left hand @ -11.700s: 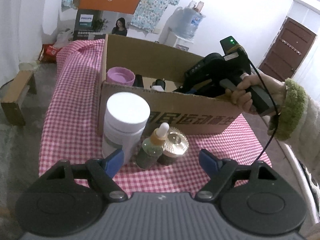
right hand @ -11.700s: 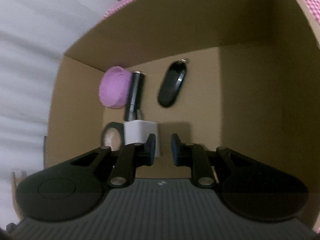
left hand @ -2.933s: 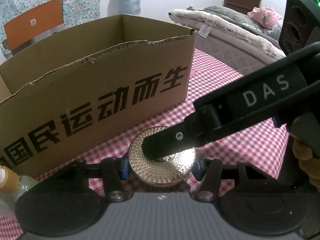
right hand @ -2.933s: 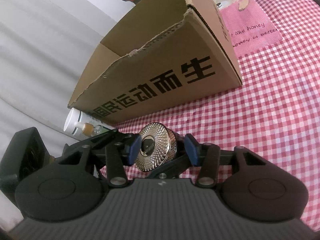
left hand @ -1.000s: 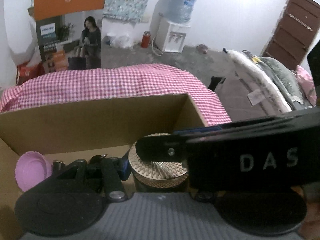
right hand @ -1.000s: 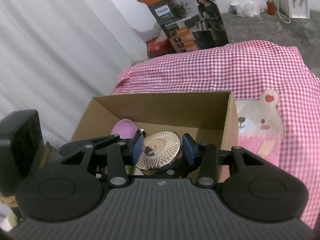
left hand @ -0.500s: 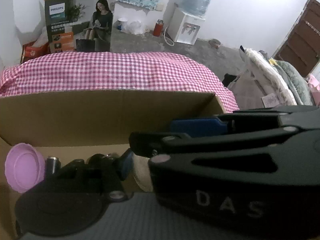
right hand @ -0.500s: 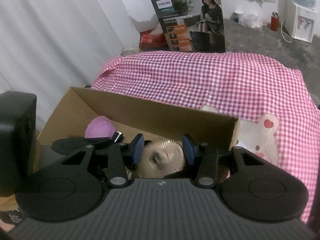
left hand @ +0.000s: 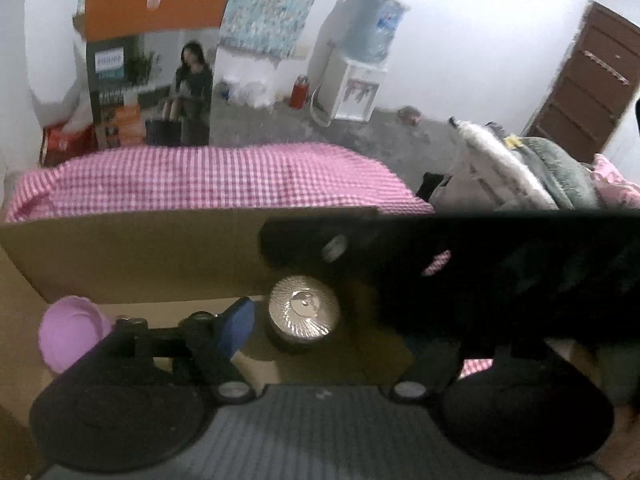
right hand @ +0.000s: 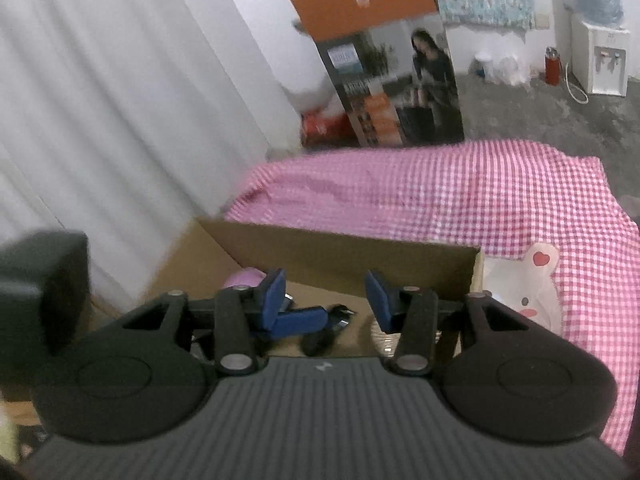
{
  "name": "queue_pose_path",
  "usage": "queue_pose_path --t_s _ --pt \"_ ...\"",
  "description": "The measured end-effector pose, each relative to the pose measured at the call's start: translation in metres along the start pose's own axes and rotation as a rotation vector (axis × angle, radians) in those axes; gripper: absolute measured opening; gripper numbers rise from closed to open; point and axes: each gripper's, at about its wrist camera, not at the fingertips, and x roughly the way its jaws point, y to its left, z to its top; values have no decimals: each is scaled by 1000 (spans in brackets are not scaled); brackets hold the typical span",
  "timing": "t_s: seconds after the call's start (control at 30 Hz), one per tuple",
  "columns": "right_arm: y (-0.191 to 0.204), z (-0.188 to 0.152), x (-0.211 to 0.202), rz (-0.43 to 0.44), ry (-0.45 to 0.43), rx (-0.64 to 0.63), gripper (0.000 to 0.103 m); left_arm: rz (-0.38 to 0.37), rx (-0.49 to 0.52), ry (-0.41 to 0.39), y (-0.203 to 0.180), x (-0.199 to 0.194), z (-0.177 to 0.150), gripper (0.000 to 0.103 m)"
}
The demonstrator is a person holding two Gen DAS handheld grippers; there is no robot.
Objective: Organize rigid objects
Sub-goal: 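Open the right tool to release the jar and withdraw upward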
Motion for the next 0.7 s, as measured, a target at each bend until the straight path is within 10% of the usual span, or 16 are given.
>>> queue_pose_path --t_s 0.3,0.7 --pt "42 -53 -138 102 -244 -40 81 -102 86 -134 -2 -110 -58 93" --pt "105 -137 -193 160 -271 -102 83 -35 58 -298 59 -226 -132 98"
